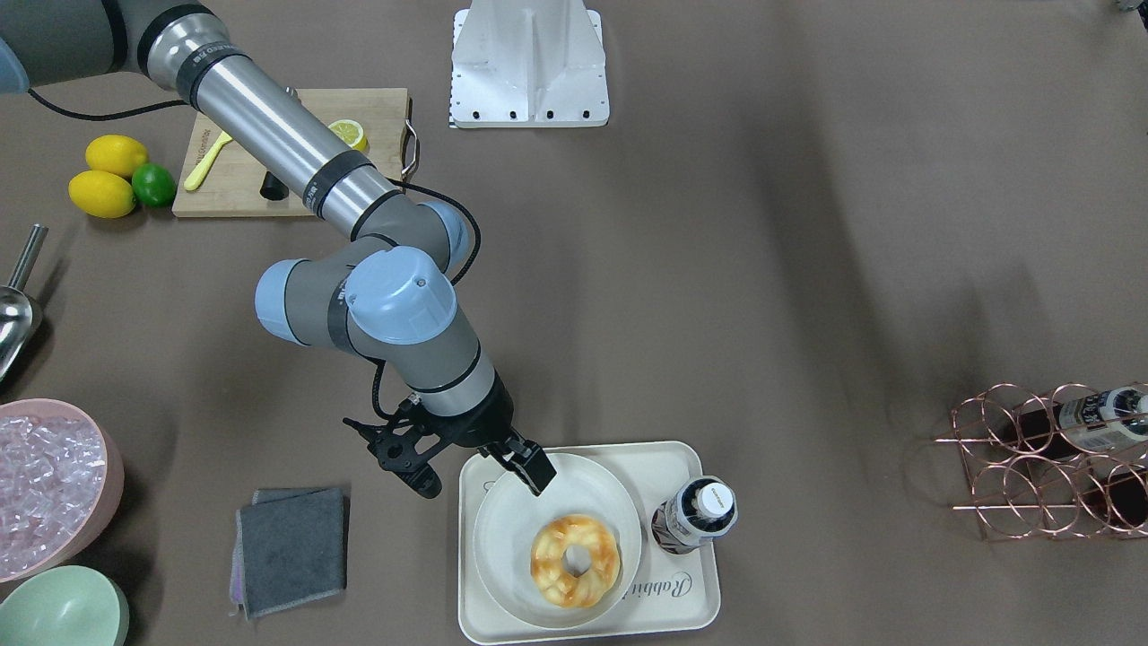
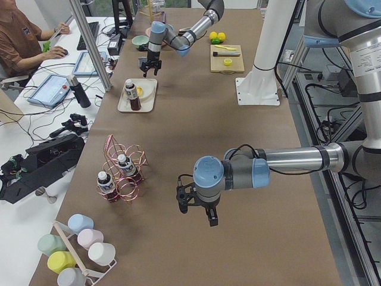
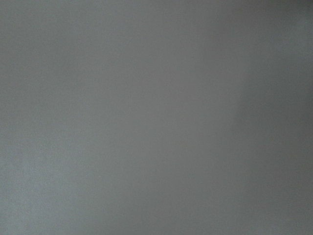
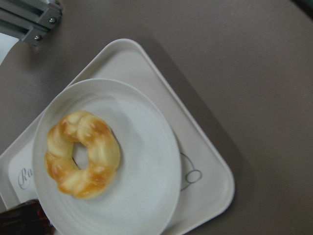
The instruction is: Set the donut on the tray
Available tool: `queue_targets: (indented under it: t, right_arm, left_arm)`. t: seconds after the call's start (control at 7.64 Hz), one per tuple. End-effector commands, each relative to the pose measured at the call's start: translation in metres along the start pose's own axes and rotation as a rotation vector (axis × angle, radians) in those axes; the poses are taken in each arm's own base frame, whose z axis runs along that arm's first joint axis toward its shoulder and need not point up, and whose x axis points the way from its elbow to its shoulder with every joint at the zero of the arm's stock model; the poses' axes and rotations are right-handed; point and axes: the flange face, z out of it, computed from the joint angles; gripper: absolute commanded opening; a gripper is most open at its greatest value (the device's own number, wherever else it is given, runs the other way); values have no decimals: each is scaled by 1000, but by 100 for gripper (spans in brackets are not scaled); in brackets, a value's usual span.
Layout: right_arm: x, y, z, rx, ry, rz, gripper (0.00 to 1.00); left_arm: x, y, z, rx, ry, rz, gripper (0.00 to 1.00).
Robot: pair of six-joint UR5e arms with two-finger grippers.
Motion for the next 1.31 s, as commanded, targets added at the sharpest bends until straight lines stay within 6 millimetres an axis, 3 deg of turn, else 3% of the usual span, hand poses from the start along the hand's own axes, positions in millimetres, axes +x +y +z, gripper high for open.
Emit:
queue_targets:
  t: [0.0,0.13,0.52,0.79,1.05,1.18]
  right_arm:
    - [82,-49,-78,-79,65,-113,100]
    - [125,-69,-103,-102,76,-172,100]
    - [290,-139,-177,-135,104,-348,100]
    - [408,-159,-224,-114,155,-478,100]
    - [502,-168,-260,-123,197,-551,100]
    - [543,-173,-267,-141,226,-622,100]
  left_arm:
    - [-1,0,1,-3,-2,-2,98]
    - [-2,0,2,-6,-1,-4,98]
    - [-2,0,5,-13,-2,-5,98]
    - [-1,0,5,-22,-5,-9,98]
    - [-1,1,5,-20,-3,-9,98]
    - [-2,1,5,-20,-4,-9,98]
